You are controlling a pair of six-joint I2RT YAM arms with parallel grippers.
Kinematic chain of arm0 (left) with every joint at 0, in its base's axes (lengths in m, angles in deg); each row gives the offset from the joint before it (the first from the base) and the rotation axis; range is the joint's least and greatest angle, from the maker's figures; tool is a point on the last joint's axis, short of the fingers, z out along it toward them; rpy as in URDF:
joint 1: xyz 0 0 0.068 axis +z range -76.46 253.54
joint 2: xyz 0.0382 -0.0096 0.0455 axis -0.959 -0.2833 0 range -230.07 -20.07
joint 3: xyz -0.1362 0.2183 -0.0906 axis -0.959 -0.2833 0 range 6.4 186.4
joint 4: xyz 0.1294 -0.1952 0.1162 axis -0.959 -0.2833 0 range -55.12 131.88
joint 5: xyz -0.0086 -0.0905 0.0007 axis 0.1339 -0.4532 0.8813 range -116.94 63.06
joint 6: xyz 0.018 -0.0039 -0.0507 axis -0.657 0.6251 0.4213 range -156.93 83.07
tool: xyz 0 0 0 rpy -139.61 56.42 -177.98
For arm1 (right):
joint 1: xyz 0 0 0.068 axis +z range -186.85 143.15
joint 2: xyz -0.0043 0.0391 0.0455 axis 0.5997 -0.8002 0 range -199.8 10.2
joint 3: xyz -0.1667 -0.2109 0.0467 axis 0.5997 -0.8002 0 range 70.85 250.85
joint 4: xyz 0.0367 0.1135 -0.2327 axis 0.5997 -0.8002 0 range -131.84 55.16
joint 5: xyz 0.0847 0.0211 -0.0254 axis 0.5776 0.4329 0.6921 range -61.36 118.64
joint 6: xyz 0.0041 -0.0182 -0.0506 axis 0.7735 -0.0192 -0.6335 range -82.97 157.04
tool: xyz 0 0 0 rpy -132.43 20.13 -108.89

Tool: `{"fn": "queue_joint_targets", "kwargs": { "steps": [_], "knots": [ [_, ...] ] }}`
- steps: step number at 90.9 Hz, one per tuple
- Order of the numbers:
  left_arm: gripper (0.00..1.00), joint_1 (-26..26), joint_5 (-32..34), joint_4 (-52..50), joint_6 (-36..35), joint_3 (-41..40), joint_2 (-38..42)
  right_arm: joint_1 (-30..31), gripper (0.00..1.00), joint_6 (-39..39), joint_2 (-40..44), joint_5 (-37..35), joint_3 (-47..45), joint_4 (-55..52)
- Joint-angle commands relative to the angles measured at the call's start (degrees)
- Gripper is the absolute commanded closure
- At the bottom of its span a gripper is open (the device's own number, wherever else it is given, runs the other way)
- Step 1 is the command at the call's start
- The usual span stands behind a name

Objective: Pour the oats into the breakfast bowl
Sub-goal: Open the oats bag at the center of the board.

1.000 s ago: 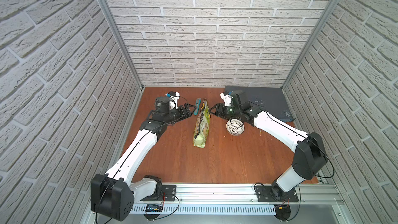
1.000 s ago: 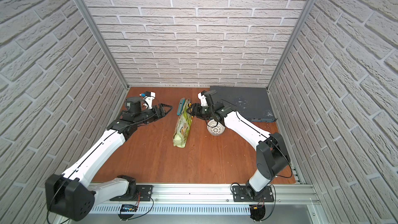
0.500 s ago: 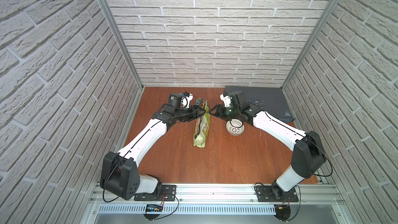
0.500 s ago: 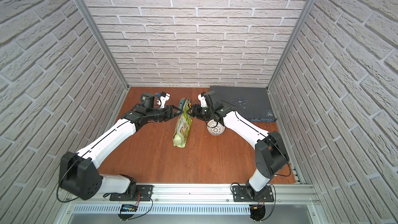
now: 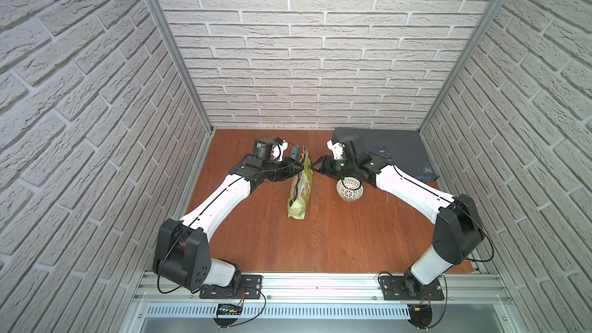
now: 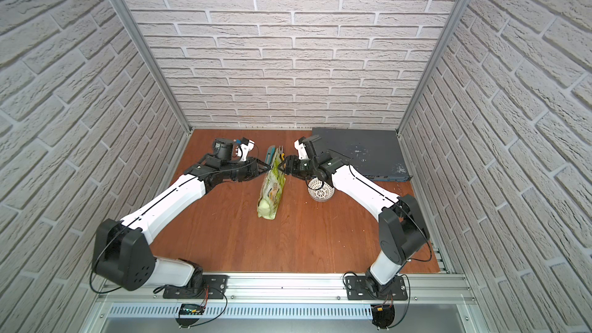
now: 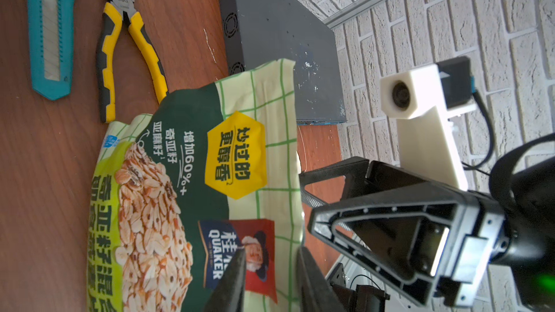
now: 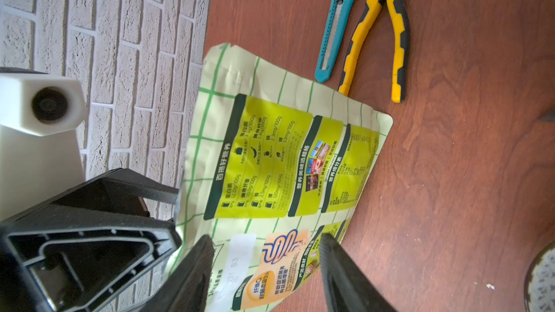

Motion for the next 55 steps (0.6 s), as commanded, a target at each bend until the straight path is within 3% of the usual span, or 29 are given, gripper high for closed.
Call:
{"fn": "queue_joint_targets", "kwargs": {
  "steps": [1,16,40,55],
  "knots": [
    [0.75,-0.4,0.9,2.0,0.3,0.7,0.1,0.3,0.4,-0.2,-0.5,0.7,0.4,1.1],
    [0.9,-0.4,0.3,3.6,1.4,-0.2,0.4,0.5,0.4,2.5,-0.4,3.5,-0.7,6.3],
    [0.93,-0.3,0.3,3.8,1.7,-1.0,0.6,1.5,0.4,6.7,-0.3,3.9,-1.4,13.5],
    [0.93,-0.3,0.4,3.9,1.7,-1.1,0.7,2.4,0.4,6.5,-1.4,3.5,0.1,11.8]
  ]
}}
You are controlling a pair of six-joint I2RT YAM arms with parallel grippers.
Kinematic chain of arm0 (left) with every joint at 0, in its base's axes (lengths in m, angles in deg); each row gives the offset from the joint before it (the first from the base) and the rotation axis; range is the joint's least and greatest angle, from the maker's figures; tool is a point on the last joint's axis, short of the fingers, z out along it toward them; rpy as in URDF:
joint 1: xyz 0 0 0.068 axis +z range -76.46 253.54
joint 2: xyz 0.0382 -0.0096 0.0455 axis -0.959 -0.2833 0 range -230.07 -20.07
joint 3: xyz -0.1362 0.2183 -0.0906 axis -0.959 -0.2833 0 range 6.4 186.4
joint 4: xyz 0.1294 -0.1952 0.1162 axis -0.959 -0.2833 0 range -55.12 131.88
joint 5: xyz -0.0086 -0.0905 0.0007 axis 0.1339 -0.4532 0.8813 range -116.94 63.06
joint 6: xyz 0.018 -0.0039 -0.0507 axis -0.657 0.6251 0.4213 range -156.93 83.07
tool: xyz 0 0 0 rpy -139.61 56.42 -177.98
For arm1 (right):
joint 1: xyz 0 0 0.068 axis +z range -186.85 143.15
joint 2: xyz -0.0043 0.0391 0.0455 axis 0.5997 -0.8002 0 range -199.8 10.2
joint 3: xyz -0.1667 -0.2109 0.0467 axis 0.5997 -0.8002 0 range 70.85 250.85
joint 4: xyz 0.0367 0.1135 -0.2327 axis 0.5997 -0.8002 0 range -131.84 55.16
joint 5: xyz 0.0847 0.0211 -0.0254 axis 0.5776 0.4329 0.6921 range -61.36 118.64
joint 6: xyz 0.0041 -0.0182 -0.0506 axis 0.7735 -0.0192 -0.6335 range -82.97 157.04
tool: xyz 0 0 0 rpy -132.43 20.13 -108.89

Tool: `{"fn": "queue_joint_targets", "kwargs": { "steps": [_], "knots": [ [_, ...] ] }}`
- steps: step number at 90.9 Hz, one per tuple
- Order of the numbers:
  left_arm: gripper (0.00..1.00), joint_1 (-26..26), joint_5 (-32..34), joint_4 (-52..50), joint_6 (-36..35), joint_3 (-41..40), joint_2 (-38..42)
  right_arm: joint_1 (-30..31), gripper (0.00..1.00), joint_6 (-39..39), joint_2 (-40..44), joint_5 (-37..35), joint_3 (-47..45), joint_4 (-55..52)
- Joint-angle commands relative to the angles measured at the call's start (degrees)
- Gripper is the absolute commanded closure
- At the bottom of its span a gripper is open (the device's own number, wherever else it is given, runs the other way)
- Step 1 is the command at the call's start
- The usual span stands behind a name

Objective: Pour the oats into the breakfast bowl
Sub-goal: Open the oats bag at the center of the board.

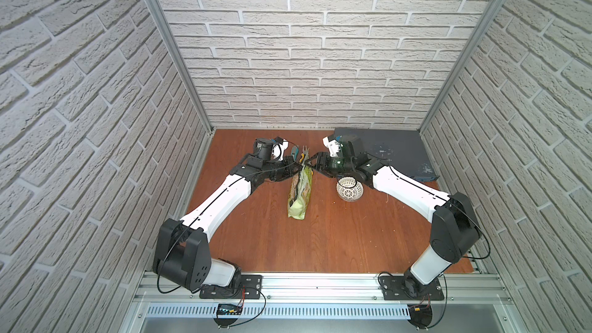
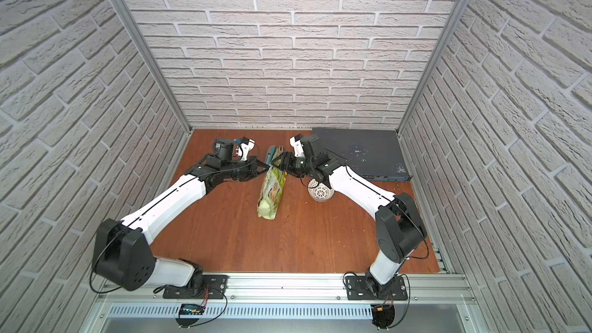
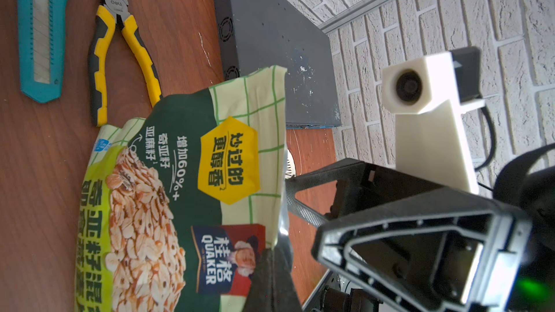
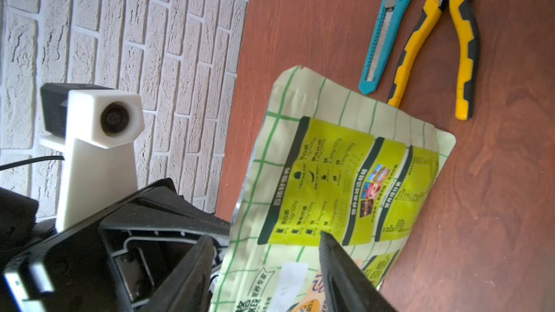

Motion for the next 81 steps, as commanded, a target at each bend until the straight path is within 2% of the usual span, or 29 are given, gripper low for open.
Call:
{"fn": "queue_joint_targets", "kwargs": {
  "steps": [1,13,22,29,48,65,81],
  "knots": [
    [0.93,-0.1,0.4,2.3,0.1,-0.9,0.7,1.1,0.4,0.7,-0.6,0.2,0.8,1.7],
    [0.94,-0.1,0.3,2.4,0.1,-1.1,0.7,1.7,0.41,-0.1,-1.7,-0.8,1.9,-0.7],
    [0.94,-0.1,0.3,2.4,0.2,-1.2,0.7,1.8,0.45,-0.4,-2.0,-1.4,2.1,-1.8],
    [0.95,-0.1,0.3,2.5,0.2,-1.2,0.8,1.8,0.57,-0.8,-2.2,-1.7,2.3,-2.6],
    [1.0,-0.2,1.2,2.7,0.4,-1.5,1.1,2.1,0.96,-3.2,-2.2,-2.5,3.8,-6.7],
    [1.0,-0.3,2.7,2.8,0.3,-1.6,1.0,2.9,0.97,-7.9,-1.1,-7.3,6.0,-13.9],
    [1.0,-0.4,6.2,2.8,0.0,-2.1,1.2,5.2,0.97,-14.2,-0.9,-17.8,11.0,-25.9]
  ]
}}
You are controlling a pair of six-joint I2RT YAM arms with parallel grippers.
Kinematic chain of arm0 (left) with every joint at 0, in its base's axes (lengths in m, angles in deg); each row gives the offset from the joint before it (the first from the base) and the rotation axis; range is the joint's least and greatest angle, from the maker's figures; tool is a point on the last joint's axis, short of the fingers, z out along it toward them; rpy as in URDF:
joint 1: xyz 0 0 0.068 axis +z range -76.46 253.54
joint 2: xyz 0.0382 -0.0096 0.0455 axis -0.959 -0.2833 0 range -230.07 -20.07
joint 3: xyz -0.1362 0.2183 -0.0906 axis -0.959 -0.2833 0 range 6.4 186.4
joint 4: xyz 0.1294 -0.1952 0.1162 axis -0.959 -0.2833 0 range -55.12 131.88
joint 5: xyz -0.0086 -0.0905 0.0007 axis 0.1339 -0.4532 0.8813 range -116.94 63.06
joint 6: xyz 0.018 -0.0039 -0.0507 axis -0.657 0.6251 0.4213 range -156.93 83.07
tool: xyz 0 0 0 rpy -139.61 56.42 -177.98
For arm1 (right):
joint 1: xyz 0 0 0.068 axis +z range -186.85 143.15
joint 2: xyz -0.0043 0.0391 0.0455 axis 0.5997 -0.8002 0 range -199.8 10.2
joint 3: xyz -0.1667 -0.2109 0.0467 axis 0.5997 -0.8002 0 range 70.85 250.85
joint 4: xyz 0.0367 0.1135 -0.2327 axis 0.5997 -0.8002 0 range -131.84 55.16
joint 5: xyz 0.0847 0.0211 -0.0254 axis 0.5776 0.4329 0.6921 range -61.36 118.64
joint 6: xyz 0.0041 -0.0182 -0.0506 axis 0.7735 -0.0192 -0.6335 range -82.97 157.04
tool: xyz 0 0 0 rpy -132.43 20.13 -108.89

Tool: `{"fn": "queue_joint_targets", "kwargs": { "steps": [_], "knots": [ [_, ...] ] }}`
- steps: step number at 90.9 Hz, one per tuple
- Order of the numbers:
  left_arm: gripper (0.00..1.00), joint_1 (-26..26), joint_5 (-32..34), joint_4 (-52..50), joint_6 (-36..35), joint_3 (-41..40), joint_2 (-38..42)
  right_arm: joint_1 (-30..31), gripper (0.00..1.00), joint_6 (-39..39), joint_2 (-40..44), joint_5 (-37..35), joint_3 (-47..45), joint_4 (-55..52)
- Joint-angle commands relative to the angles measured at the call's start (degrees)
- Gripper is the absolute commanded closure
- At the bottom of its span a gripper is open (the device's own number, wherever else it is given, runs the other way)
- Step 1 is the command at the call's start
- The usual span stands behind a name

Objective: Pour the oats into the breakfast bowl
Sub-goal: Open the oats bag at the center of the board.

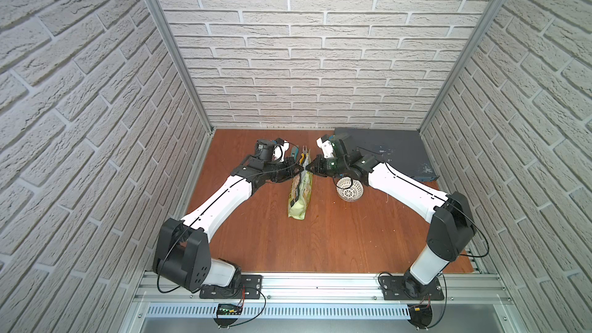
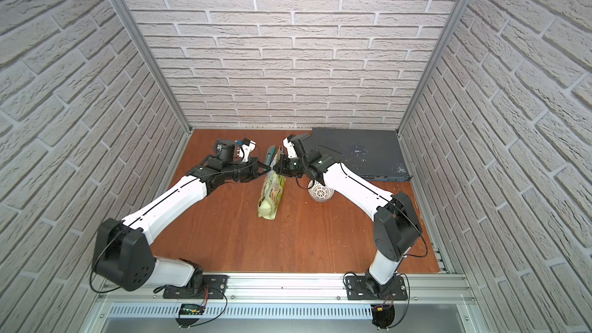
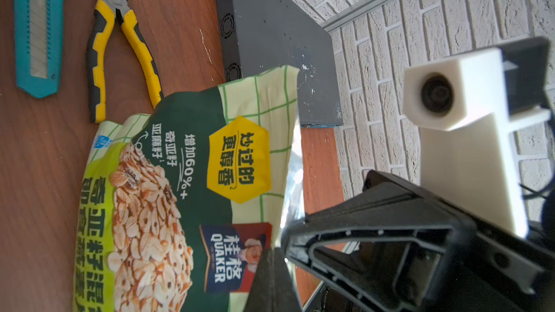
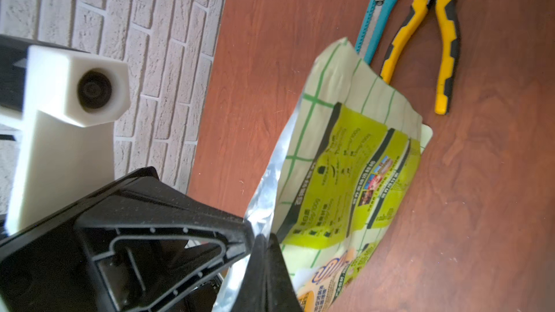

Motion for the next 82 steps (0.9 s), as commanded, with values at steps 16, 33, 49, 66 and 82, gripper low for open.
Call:
{"fn": "queue_joint_targets", "kwargs": {
  "steps": [16,33,49,66,82],
  "knots": [
    [1.0,0.2,7.5,2.5,-0.5,-1.7,1.7,2.3,0.97,-7.7,1.4,-15.8,4.5,-15.8],
    [1.0,-0.3,6.9,3.1,-0.5,-1.6,1.3,2.4,0.97,-7.2,1.9,-13.9,3.2,-13.0],
    [0.96,-2.3,4.2,2.0,-2.3,0.0,-0.3,2.5,0.97,-4.6,1.8,-9.4,2.1,-8.4],
    [0.88,-3.9,6.8,-0.7,-4.0,0.8,-1.4,2.9,0.97,-4.6,0.8,-8.9,3.6,-8.3],
    [0.85,-3.9,8.5,-1.6,-4.2,0.8,-1.8,3.0,0.97,-5.3,1.2,-8.8,4.0,-9.0]
  ]
}}
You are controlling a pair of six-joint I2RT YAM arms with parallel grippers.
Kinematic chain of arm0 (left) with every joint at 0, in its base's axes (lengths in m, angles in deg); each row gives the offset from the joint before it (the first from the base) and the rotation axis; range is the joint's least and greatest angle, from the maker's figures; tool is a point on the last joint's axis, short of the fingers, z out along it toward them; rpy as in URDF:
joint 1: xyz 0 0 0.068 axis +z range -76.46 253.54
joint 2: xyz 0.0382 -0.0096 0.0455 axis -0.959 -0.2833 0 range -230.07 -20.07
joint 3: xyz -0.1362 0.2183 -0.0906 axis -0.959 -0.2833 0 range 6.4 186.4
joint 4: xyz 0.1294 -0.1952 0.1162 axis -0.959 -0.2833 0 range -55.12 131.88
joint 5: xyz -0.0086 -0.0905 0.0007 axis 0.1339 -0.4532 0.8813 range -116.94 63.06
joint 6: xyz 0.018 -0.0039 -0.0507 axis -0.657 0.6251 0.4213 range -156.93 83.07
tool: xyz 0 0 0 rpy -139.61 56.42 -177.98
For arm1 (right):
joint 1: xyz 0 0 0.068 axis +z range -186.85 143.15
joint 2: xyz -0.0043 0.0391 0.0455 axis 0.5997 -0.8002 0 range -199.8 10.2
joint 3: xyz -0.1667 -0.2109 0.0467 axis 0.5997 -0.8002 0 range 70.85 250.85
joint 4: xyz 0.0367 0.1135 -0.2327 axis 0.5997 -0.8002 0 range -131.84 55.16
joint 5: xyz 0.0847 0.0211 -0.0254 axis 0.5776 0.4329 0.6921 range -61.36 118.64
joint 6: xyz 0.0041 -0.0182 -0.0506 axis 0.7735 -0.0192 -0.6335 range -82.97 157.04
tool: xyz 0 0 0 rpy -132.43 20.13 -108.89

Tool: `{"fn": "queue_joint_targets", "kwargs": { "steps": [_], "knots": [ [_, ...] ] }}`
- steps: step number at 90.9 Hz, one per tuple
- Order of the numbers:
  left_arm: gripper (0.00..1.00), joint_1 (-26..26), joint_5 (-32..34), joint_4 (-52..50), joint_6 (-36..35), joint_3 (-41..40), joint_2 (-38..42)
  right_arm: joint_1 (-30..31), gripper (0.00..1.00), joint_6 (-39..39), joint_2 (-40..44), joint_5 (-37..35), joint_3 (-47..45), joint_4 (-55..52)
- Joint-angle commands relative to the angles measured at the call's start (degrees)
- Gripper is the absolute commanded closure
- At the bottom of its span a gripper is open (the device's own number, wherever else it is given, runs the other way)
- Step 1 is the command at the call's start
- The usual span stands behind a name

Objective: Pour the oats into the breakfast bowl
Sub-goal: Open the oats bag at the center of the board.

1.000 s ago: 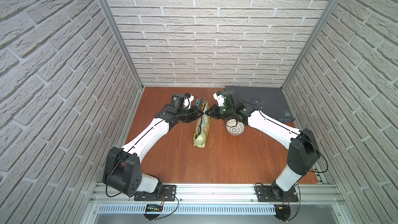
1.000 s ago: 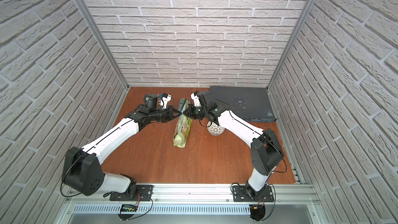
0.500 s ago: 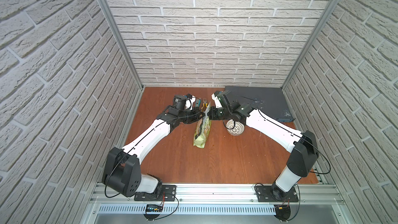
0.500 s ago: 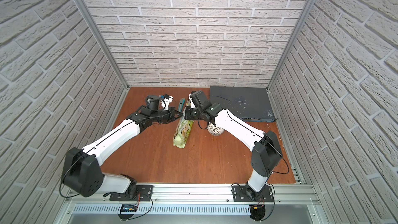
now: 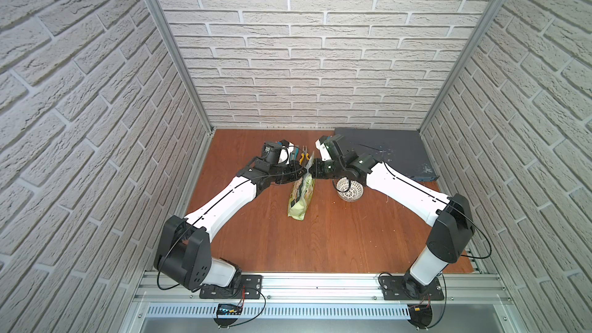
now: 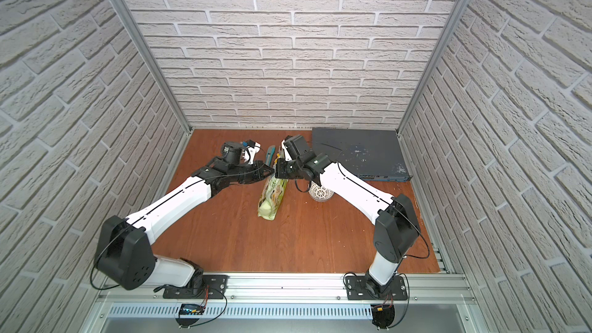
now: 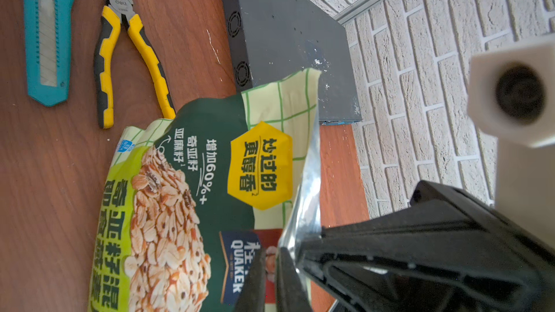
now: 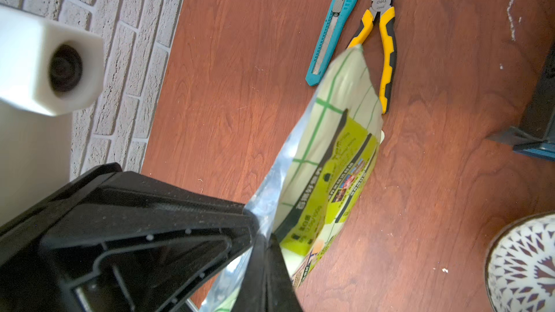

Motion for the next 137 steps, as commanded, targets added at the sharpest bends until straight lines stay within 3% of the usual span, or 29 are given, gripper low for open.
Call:
{"fn": "queue_joint_targets", "kwargs": {
  "steps": [1,8,19,28,47,57,68,97,137],
  "knots": [
    [0.85,-0.3,2.4,-1.4,-1.5,1.0,-1.0,0.3,0.97,-0.5,1.1,0.6,0.9,-0.9],
    [0.86,-0.4,0.8,-0.8,-1.4,1.2,-1.5,0.3,0.97,-0.6,1.4,0.4,0.9,-0.8],
    [1.0,-0.6,-2.4,1.3,-0.2,0.8,-1.7,0.3,0.97,-0.6,1.5,-0.4,1.1,-1.5],
    [1.0,-0.6,-3.4,2.4,0.8,0.6,-1.4,0.3,0.94,-0.1,1.1,-0.9,1.8,-2.3],
    [1.0,-1.1,-3.5,3.2,1.9,0.7,-0.5,0.2,0.75,3.5,1.4,-2.4,1.7,0.2],
    [1.0,-1.3,-3.3,3.2,2.0,0.8,-0.4,0.1,0.73,4.2,1.3,-3.9,2.4,0.4],
    [1.0,-1.5,-3.2,3.1,1.9,0.9,-0.4,0.1,0.73,3.4,0.7,-6.6,3.4,-1.5],
    [1.0,-2.1,-2.5,2.7,1.7,1.2,-0.3,0.1,0.7,2.9,-3.0,-4.9,6.6,-4.1],
    [1.0,-2.1,-0.9,2.3,1.8,1.1,-0.3,0.1,0.73,2.3,-0.1,-6.0,3.6,-5.4]
  ]
}}
